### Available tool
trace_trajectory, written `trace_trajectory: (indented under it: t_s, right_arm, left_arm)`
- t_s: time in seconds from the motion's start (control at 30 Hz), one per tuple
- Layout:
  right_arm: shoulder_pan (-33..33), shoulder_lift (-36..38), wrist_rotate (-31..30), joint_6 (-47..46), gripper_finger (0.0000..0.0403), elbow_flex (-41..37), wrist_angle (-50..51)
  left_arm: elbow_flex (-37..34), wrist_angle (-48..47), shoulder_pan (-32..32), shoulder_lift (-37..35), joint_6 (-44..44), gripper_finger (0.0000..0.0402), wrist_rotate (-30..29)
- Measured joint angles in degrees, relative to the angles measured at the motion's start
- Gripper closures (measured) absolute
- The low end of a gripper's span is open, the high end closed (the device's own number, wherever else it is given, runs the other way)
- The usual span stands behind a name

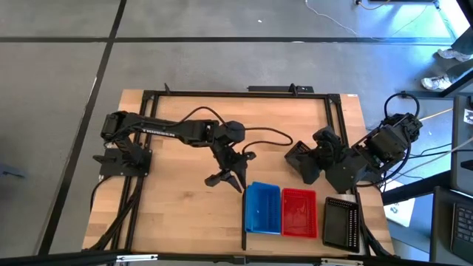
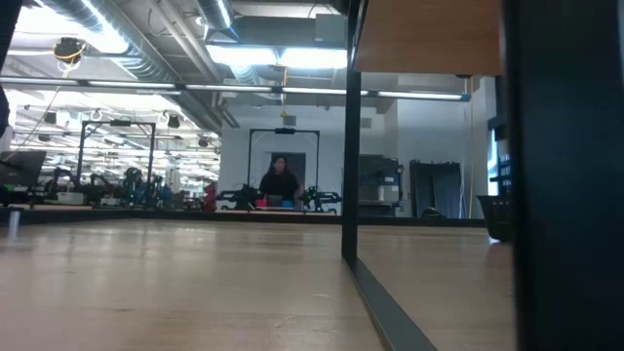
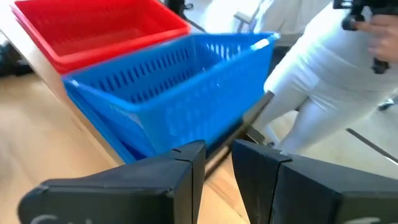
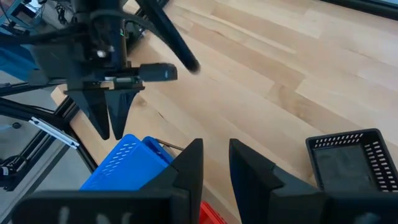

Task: Stack baskets on shelf by color
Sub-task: Stack the blue bin on top of the blue bins on the shelf

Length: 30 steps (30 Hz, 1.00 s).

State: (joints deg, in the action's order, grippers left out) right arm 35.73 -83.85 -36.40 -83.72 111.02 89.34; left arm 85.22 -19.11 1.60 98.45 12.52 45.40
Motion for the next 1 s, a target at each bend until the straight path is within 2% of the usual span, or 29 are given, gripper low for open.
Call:
trace_trajectory:
  t_s: [1.0]
  right_arm:
    - [-0.04,0.00,-0.04,-0.02,0.0328,0.00,-0.39]
  left_arm:
    - [-0.05,5.60,-0.95,0.59,4.90,0.0330,1.56]
